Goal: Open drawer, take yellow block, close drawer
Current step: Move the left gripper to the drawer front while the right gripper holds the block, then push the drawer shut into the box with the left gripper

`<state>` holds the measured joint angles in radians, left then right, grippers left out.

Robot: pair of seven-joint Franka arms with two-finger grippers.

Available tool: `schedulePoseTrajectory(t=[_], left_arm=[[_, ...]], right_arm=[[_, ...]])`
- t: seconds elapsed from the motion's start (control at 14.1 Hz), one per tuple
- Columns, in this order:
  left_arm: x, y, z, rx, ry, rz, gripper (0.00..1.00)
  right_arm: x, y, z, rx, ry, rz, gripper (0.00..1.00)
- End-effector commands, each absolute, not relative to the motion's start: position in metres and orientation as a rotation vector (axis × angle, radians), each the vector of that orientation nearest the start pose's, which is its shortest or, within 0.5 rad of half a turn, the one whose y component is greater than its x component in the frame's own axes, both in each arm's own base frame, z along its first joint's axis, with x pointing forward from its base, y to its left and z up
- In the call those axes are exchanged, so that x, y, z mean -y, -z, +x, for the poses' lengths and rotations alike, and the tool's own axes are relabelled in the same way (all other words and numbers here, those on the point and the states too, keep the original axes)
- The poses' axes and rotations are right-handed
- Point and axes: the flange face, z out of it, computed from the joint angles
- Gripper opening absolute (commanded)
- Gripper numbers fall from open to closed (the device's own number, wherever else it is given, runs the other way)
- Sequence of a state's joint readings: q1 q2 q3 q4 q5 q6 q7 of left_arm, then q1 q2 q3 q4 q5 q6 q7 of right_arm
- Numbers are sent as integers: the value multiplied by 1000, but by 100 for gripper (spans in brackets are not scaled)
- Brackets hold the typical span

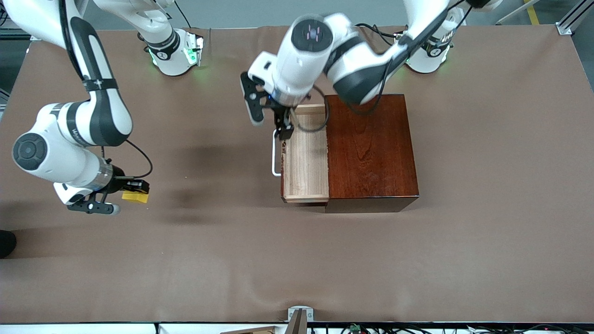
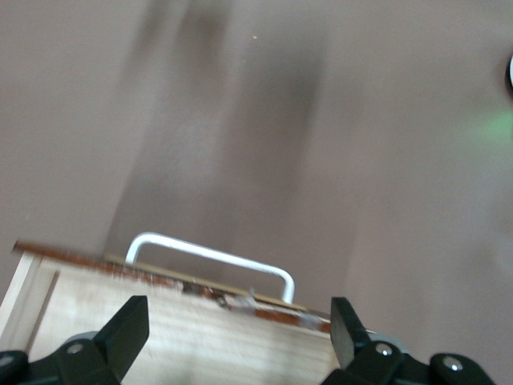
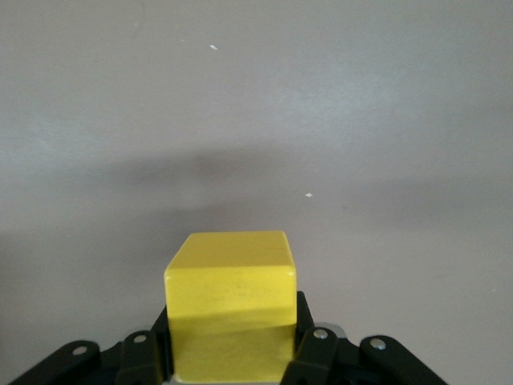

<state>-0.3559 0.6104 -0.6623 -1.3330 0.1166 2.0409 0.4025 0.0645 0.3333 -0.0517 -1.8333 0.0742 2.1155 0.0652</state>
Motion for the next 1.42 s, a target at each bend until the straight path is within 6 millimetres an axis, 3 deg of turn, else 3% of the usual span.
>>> schedulePoseTrajectory(t=[0.0,0.35,0.64,1.14,1.28,1.35], left_arm=[[561,-418,493,-2280,316,-2516,100],[582,-363,487,-2349,330,-2280,100],[574,-338,497,-2303,275,-2270,100],[572,-331,495,-2303,234,-2242,100],[568,-331,493,-2289,166,-2233,100],[567,-329,490,-2281,121,-2220,100]], right_arm=[[9,-321,633,-45,-48,-3102,0],[14,-264,648,98,26,-3113,0],[27,-210,662,163,90,-3127,0],[32,-195,662,194,64,-3146,0],[31,-195,662,86,55,-3149,14],[28,-194,662,49,51,-3150,29]])
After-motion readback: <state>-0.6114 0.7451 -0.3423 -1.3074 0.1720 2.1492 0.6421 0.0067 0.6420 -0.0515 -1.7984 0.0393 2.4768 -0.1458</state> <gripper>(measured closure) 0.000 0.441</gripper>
